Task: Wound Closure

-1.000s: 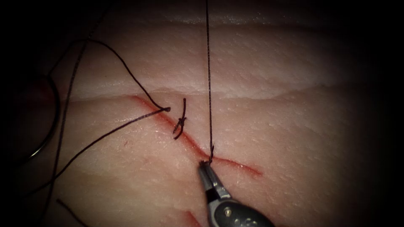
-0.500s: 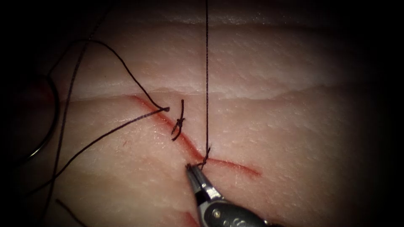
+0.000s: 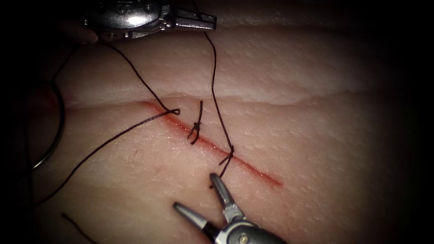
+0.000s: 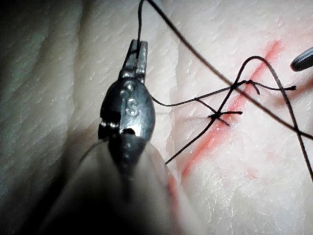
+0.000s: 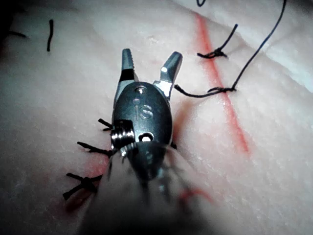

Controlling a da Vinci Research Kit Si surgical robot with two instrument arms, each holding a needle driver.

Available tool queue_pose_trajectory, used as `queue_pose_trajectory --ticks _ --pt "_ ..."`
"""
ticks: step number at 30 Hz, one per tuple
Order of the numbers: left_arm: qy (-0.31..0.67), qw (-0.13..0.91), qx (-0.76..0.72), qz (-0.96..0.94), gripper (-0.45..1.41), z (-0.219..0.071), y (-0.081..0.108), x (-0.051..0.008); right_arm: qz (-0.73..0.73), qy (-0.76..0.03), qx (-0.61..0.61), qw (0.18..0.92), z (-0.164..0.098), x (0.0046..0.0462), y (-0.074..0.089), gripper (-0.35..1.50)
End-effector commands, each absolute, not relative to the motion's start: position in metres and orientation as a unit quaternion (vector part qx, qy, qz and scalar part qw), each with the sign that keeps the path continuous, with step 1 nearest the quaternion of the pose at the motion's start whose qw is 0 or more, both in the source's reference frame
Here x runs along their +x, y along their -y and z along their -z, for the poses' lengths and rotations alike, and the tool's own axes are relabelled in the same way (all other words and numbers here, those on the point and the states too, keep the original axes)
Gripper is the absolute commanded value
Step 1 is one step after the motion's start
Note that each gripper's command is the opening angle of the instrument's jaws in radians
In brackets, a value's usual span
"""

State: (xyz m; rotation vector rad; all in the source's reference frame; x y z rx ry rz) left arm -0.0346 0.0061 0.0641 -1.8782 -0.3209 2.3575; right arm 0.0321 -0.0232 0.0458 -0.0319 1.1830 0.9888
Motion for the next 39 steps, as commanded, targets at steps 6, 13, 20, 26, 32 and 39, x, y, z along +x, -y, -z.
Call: queue_pose_trajectory --ticks 6,13,20,26,32,39 --pt "0.117 0.050 -0.647 -0.752 -0.45 -0.060 -0.003 -0.0350 -0.385 -0.524 0.016 0.760 -0.044 0.0309 0.021 0.26" --pt "0.127 0.039 -0.656 -0.743 -0.45 -0.058 0.000 -0.0363 -0.346 -0.516 0.008 0.783 -0.045 0.0288 0.017 -0.35" --pt "0.137 0.042 -0.662 -0.736 -0.45 -0.057 0.001 -0.0380 -0.319 -0.492 0.024 0.809 -0.047 0.0284 0.015 -0.35" --pt "0.148 0.041 -0.666 -0.730 -0.45 -0.056 0.003 -0.0387 -0.314 -0.503 0.023 0.805 -0.048 0.0291 0.014 -0.35" --pt "0.156 0.040 -0.667 -0.728 -0.45 -0.055 0.005 -0.0380 -0.306 -0.545 0.014 0.780 -0.050 0.0299 0.012 -0.35" --pt "0.159 0.050 -0.670 -0.723 -0.45 -0.056 0.007 -0.0375 -0.323 -0.587 0.050 0.740 -0.053 0.0311 0.009 -0.35"
